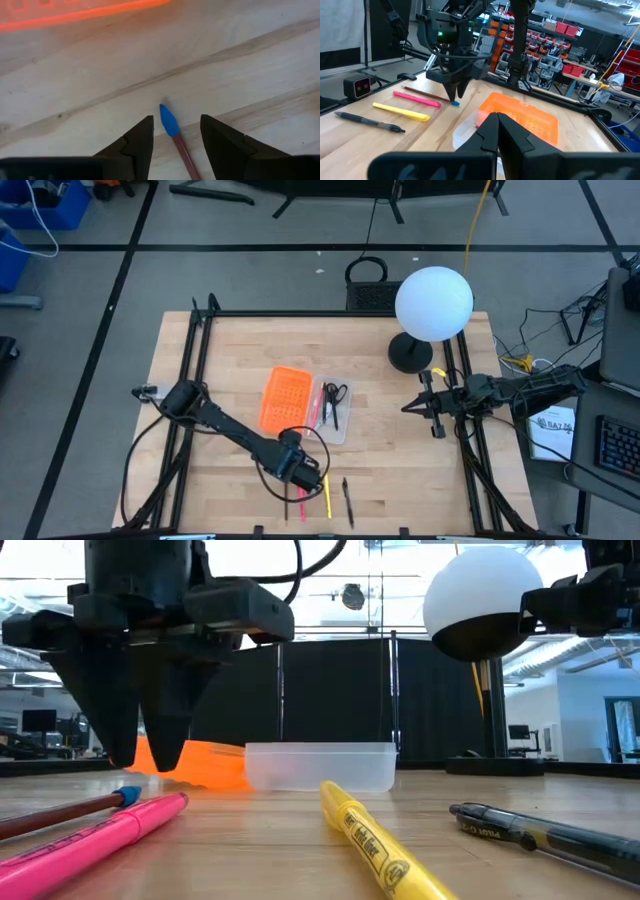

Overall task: Pick & place school supplies into a supply box
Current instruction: Put the brown pencil into the supply box

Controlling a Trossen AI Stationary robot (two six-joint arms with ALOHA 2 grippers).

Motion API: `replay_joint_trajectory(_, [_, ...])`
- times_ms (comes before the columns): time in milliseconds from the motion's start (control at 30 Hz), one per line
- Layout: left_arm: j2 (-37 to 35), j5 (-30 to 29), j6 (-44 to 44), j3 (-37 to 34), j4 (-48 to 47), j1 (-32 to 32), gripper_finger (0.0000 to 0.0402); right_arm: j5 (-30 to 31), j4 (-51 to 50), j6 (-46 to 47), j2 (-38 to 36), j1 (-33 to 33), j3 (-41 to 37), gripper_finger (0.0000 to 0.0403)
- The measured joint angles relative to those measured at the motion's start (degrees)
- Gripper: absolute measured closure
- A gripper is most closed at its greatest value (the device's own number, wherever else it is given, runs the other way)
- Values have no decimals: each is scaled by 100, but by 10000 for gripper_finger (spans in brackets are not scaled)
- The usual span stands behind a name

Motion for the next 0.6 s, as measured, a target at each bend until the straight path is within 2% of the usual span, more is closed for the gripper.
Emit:
replay_joint_trajectory(433, [109,242,-272,-200,217,-123,240,-1,-12,-92,42,0,0,403])
replay_joint_trajectory(600, [78,227,-301,-443,664,-129,240,0,-12,-92,45,0,0,403])
